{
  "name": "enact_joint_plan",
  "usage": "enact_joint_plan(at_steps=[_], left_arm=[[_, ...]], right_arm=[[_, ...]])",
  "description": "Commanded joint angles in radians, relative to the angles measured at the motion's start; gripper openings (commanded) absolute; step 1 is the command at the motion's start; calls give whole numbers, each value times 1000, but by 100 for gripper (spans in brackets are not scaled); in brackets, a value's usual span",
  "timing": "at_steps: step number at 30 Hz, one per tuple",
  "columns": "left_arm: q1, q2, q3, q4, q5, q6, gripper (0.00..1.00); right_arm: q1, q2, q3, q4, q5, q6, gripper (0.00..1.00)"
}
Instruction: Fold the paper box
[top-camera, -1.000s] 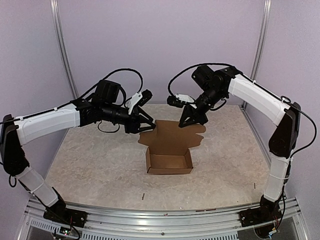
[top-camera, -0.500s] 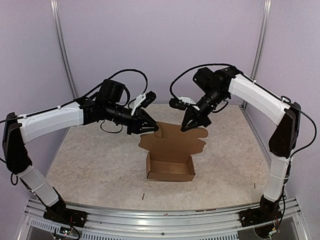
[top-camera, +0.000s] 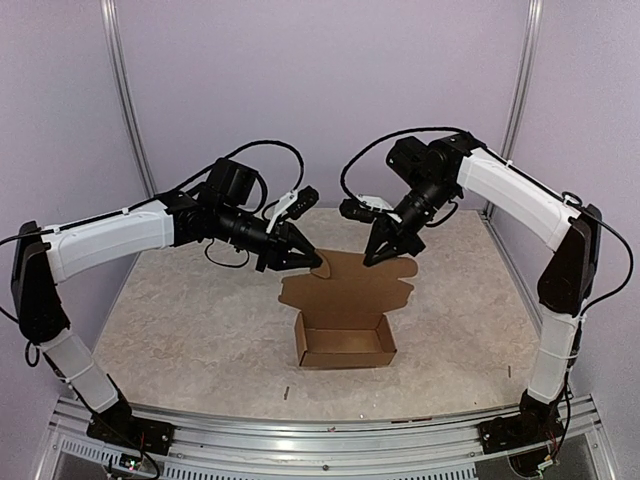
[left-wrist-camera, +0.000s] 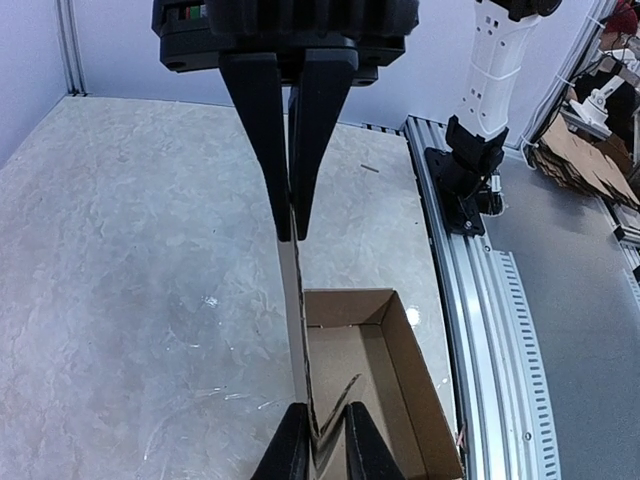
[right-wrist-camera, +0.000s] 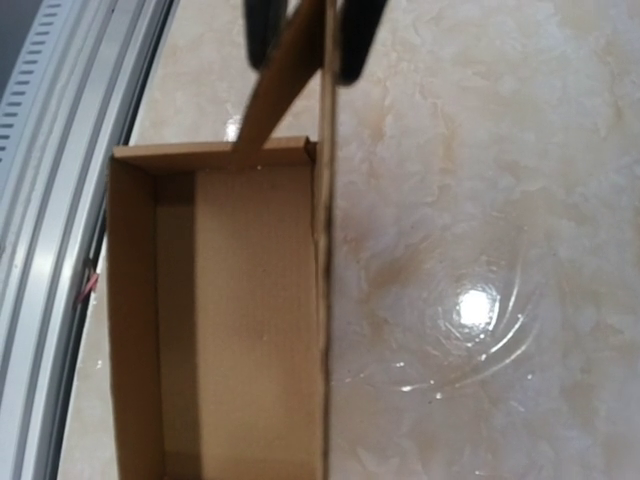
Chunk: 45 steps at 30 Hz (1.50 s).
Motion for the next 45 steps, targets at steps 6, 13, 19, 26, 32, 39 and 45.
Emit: enact_joint_plan(at_steps=[6,13,19,26,32,39,45], left_arm=[[-32,34,16,-21,-7,28,18],[-33,40,24,-25,-2,31,15],[-35,48,33,-30,1,22,3],[-14,-10,-28,14,-2,-1,0],[9,-108,-142,77,-5,-26,0],[45,-165,-266,244,-32,-107,0],[51,-176,-290,276,-47,-127,0]], right_arm=[[30,-15,60,27,-136,-2,0],[32,-14,61,25,-133,0,0],[38,-14,62,28,-135,3,0],[-52,-55,64,-23,-223,-14,18],[-279,-104,-60,118,-293,119,29],[-295,-144,-268,261,-268,180,40],[-294,-143,-302,228,-300,107,53]])
